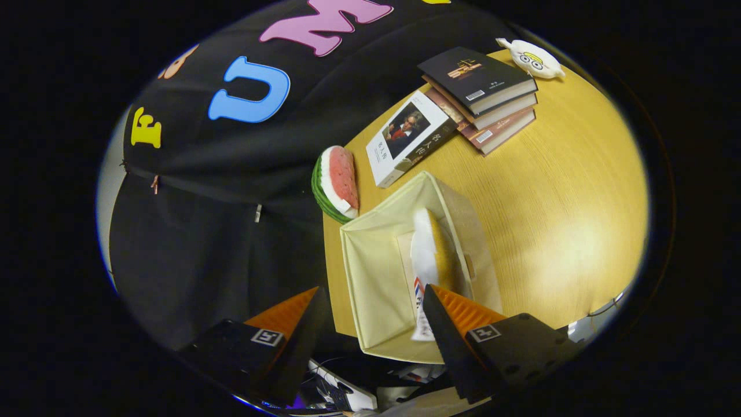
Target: Open the storage box then place both shoes into the box .Put the left shoe in first, then the right shoe, with the right side of both shoes facing outward in a uniform manner.
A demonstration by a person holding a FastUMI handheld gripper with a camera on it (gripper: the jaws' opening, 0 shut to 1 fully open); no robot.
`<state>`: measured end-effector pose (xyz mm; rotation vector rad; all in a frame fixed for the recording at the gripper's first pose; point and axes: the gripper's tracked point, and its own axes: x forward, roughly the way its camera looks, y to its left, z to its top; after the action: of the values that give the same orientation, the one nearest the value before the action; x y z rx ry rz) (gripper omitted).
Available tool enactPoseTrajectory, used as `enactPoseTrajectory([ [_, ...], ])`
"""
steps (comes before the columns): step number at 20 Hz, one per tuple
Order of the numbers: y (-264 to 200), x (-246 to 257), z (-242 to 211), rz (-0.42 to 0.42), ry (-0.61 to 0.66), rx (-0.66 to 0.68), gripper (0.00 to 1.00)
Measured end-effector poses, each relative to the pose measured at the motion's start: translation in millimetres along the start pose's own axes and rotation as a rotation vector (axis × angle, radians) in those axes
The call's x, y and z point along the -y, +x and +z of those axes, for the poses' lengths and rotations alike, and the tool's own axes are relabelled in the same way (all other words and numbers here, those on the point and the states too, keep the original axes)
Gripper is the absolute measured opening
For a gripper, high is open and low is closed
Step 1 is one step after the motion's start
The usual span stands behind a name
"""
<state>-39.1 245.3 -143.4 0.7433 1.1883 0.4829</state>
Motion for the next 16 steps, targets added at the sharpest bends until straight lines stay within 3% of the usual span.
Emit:
enactPoseTrajectory([
  [6,-35,-5,47,-0.070,-0.224,0.187,0.99],
  [12,-86,-3,100,-0.127,-0.342,0.403,0.98],
  [16,-126,6,140,-0.207,-0.448,0.559,0.98],
])
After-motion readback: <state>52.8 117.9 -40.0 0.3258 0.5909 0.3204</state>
